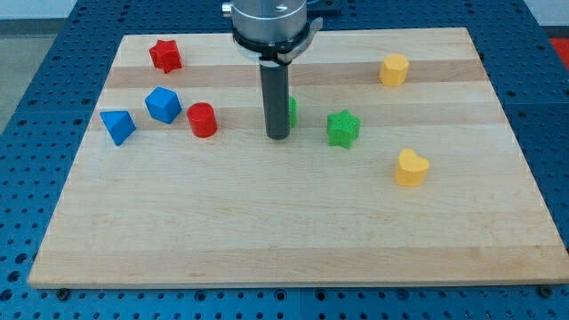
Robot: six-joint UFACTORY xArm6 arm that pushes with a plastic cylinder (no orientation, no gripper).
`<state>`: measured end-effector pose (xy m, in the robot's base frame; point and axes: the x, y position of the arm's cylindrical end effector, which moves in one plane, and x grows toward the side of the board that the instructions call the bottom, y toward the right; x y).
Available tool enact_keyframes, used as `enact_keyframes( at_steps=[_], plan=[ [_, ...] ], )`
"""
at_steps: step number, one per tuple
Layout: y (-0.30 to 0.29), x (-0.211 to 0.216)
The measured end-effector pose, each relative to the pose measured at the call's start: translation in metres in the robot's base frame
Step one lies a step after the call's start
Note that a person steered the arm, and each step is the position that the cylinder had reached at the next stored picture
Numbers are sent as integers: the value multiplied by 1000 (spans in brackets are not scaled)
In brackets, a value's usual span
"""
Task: Place the green circle towards the top center of the board
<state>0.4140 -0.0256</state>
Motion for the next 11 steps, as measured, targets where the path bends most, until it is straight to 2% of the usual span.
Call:
enact_keyframes(
  at_steps=[2,4,5,6,7,8,9,11],
  plan=[
    [21,-71],
    [26,-114],
    [26,-111],
    [52,-70],
    [78,-69],
    [82,-89],
    [76,-131],
    [66,-132]
  ],
)
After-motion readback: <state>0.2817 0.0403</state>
